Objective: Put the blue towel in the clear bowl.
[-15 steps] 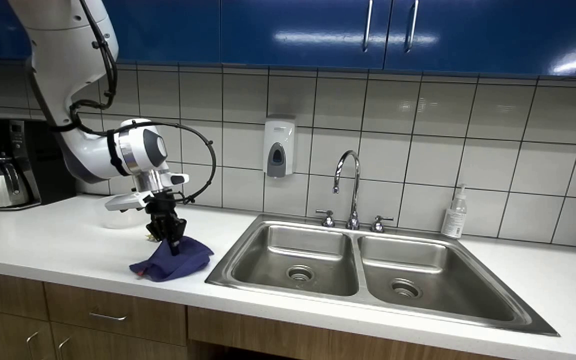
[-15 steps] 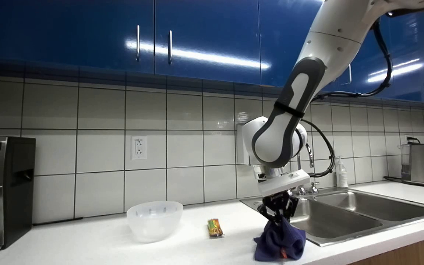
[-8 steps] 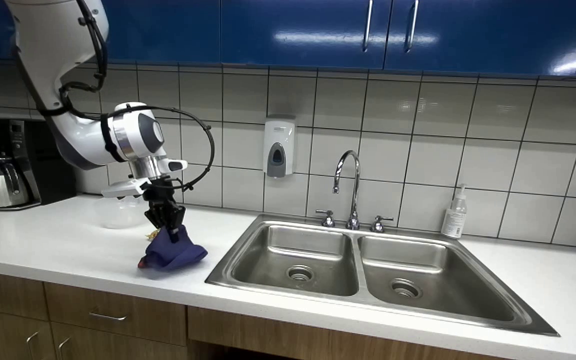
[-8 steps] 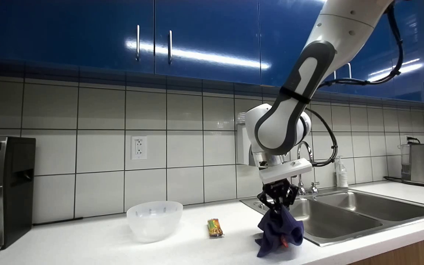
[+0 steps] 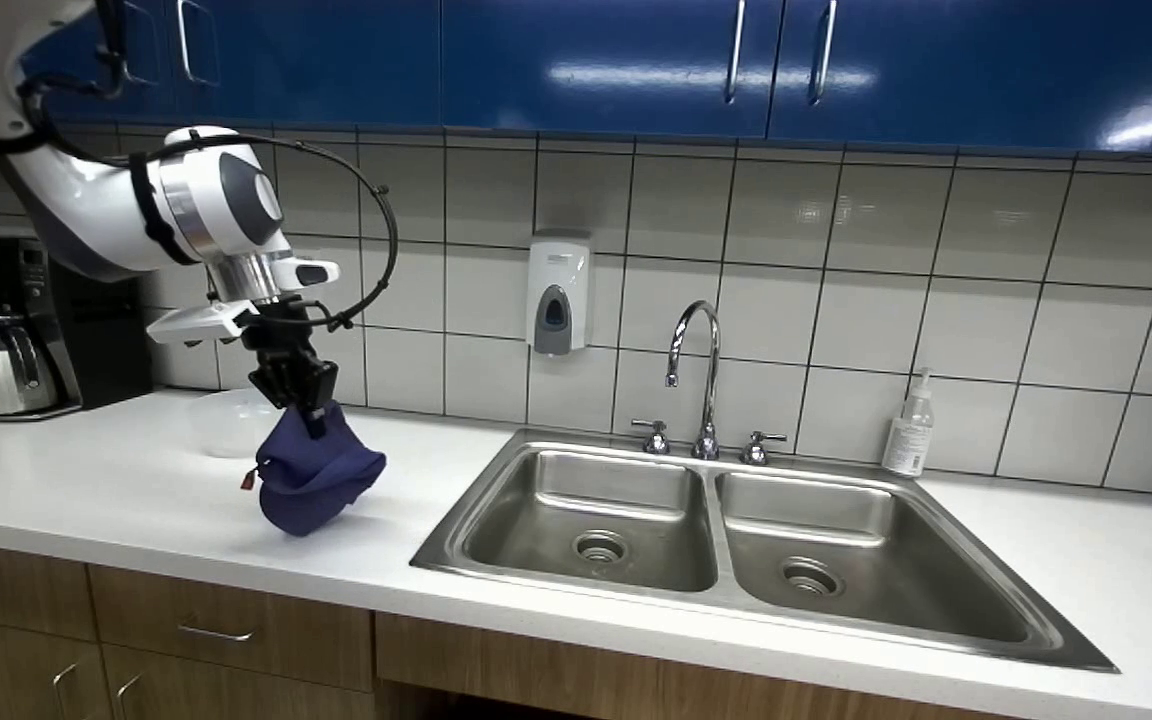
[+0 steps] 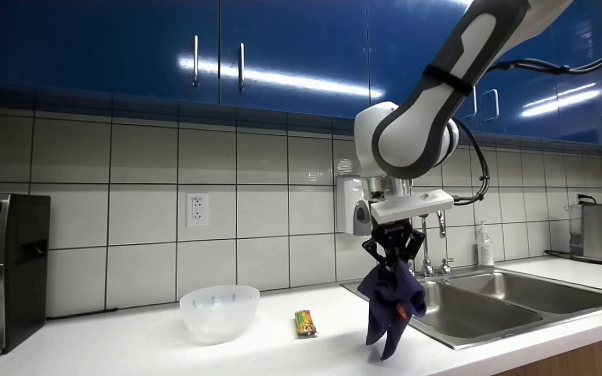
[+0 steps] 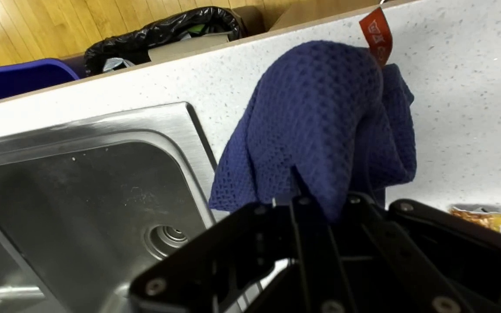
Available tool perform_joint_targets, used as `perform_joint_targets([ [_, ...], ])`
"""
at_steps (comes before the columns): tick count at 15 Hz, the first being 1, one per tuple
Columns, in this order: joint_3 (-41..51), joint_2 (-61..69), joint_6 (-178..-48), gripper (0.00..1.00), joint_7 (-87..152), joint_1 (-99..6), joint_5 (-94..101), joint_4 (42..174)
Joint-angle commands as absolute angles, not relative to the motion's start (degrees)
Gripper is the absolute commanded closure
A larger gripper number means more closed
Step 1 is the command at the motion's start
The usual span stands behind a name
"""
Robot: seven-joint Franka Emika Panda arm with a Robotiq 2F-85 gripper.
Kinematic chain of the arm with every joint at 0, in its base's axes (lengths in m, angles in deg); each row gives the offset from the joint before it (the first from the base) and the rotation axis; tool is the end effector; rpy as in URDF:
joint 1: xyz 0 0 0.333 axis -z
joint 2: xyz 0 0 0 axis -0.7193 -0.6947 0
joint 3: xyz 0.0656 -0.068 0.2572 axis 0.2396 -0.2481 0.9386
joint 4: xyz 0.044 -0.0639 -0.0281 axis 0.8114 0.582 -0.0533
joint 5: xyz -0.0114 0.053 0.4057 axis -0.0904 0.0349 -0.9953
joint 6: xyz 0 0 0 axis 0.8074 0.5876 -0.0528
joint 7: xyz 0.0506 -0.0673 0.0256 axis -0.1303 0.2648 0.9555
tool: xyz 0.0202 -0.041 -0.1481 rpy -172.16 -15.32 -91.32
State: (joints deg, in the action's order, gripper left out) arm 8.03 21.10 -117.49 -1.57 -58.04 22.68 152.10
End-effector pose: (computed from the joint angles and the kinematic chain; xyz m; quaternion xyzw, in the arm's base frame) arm 0.5076 0.0868 0.2300 0.9868 -0.0917 0.0795 0.1070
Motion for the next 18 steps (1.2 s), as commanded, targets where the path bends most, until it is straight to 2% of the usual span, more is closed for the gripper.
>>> perform_joint_targets([
  [1,12.5,27.7,-115.7,0.98,-1.1,-56.3,23.0,155.5],
  [8,18.9,30.6,-115.0,0.98,-0.7,-56.8,21.6,154.8],
  [18,23.3,24.0,-118.4,0.98,1.9,-57.4,22.0,146.1],
])
